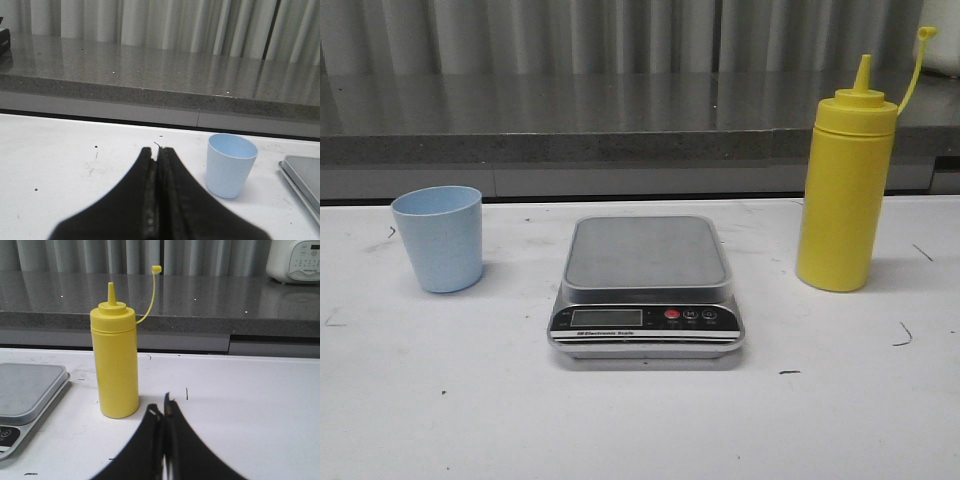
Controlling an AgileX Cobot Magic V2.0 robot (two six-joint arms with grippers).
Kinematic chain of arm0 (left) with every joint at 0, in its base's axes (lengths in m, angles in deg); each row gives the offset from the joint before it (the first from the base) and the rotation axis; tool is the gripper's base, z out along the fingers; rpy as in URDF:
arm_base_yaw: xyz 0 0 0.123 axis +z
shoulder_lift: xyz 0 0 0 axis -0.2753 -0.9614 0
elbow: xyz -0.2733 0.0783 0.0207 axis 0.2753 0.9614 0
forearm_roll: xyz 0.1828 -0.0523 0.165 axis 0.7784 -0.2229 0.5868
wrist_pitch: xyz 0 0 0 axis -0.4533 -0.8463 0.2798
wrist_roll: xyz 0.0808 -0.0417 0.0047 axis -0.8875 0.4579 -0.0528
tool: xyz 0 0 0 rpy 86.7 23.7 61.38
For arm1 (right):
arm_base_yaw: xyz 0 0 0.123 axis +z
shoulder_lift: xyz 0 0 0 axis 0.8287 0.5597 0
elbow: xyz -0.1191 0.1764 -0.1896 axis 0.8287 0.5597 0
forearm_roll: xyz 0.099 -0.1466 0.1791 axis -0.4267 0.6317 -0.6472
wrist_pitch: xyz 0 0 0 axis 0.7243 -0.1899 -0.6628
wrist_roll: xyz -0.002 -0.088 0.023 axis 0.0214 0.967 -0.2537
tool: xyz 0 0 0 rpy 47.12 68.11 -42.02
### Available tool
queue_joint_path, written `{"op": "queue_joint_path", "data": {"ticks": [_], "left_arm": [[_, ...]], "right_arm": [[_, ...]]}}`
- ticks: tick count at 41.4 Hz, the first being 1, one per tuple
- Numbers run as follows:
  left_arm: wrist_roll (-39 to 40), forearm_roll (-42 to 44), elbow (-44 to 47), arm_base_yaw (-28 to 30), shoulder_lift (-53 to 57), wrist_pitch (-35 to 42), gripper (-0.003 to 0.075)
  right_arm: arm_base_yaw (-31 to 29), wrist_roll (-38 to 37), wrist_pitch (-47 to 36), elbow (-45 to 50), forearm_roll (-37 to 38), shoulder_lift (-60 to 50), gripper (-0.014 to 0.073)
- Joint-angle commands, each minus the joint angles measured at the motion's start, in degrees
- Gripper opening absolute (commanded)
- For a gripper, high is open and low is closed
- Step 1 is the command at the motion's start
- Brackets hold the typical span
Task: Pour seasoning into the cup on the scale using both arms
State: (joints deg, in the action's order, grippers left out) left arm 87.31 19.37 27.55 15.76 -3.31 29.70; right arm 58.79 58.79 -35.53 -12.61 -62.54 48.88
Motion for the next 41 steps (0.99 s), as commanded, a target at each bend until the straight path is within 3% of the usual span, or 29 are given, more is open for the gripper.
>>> {"op": "queue_joint_path", "data": {"ticks": [1,41], "left_arm": [[0.27,-0.03,1.41,-0.39,0.9,4.83,-0.002],[0.27,0.39,1.41,-4.2,0.9,5.91,-0.002]], "right_arm": [[-0.13,0.53,-4.91,-0.3,-0.27,-0.94,-0.0069],[-0.13,0.53,-6.5,-0.36,-0.27,-0.94,-0.0069]]}}
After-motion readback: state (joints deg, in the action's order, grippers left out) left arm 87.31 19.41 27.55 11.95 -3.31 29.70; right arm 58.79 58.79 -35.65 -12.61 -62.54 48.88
